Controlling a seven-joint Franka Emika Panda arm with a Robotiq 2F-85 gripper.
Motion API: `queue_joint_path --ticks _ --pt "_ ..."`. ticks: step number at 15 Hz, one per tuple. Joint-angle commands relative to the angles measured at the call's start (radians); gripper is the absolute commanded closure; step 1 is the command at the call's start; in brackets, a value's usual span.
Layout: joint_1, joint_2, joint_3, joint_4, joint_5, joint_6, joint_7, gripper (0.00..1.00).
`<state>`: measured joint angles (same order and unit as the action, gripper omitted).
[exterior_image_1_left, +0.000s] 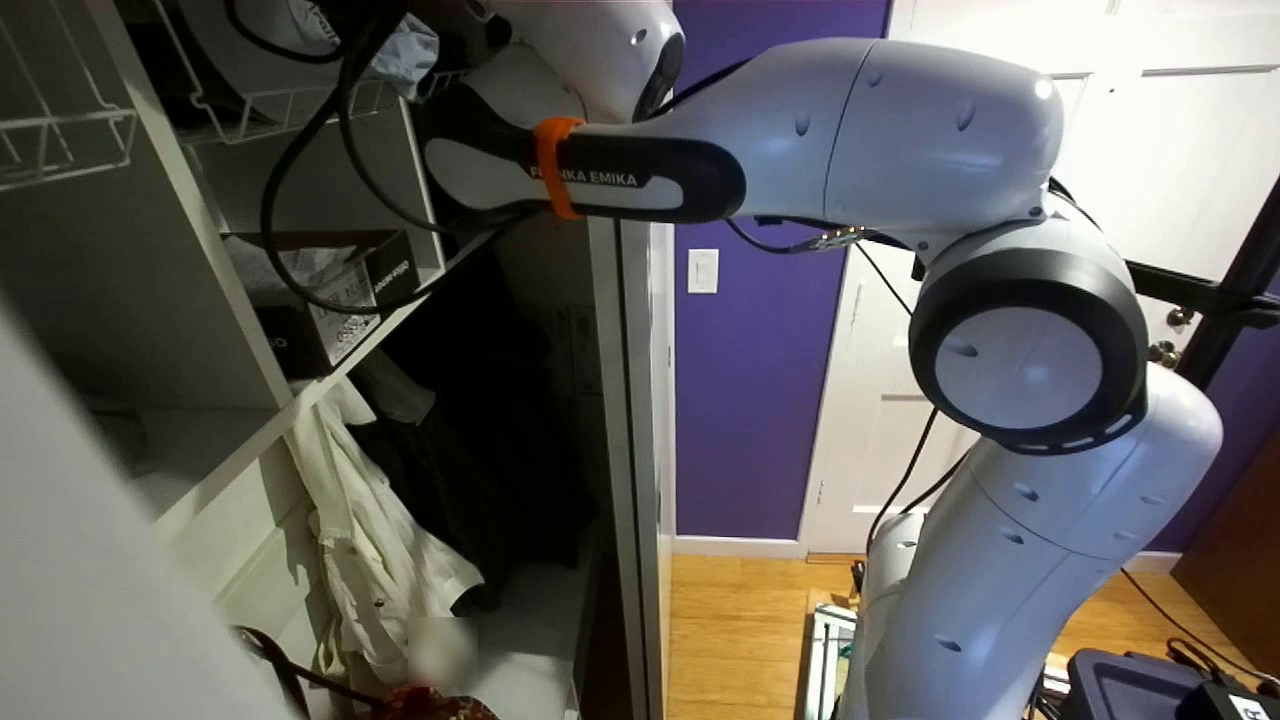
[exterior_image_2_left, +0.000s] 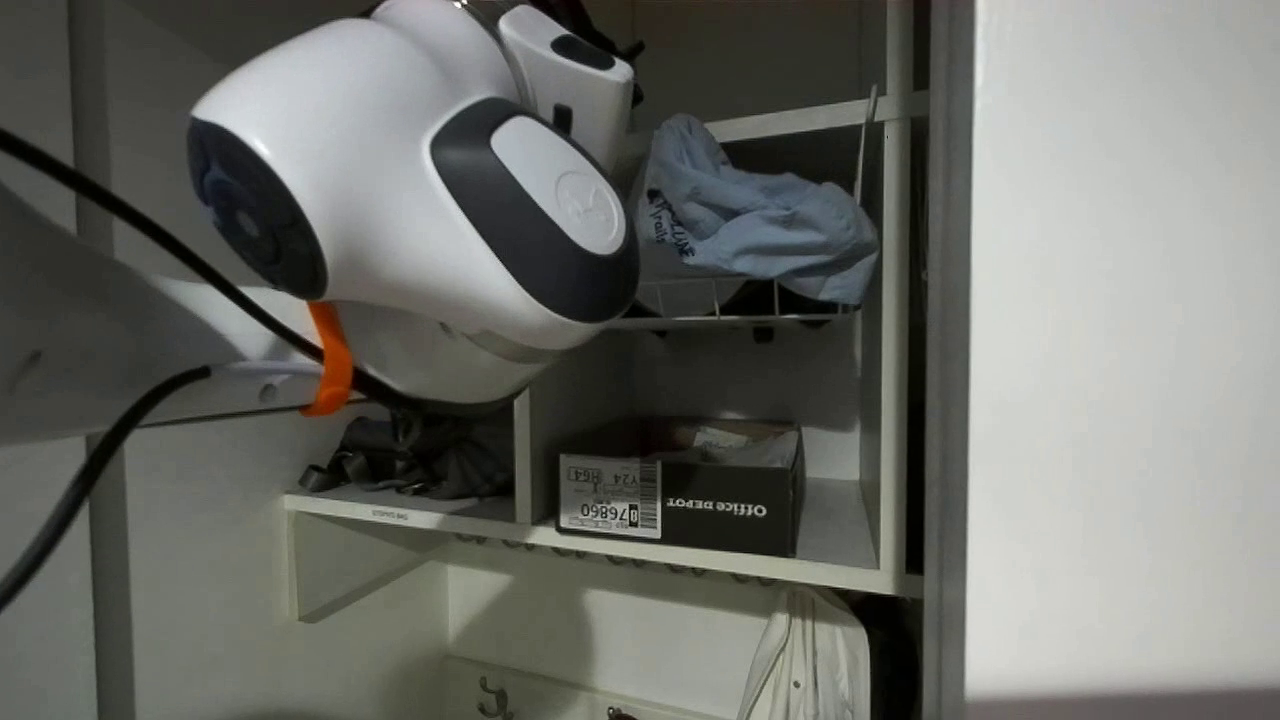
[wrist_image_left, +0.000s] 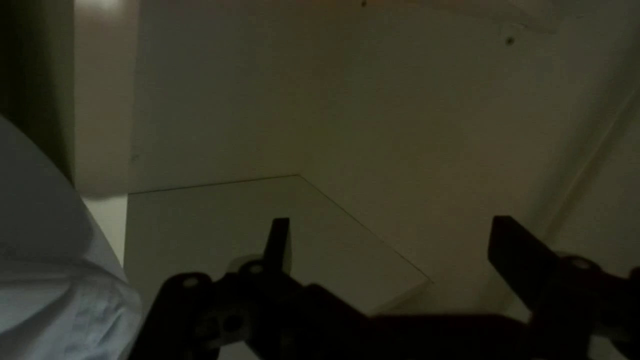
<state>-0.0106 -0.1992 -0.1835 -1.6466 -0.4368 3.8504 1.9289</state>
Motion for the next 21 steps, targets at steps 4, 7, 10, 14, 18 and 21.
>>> queue_joint_path --ticks 4,7,10,14,18,21 --pt "0.043 -0.005 -0.075 0.079 -0.340 -0.005 0.274 0.00" --pt "0.033 -0.019 -0.057 0.038 -0.302 -0.009 0.228 0.00" --pt "0.034 -0.018 -0.057 0.043 -0.302 -0.009 0.228 0.00" --pt "0.035 -0.073 -0.074 0.000 -0.683 0.044 0.391 0.00" --pt "-0.082 -0.075 -0.018 0.036 -0.997 0.145 0.591 0.00" --pt "-0.185 -0.054 0.008 0.160 -1.220 0.293 0.786 0.00"
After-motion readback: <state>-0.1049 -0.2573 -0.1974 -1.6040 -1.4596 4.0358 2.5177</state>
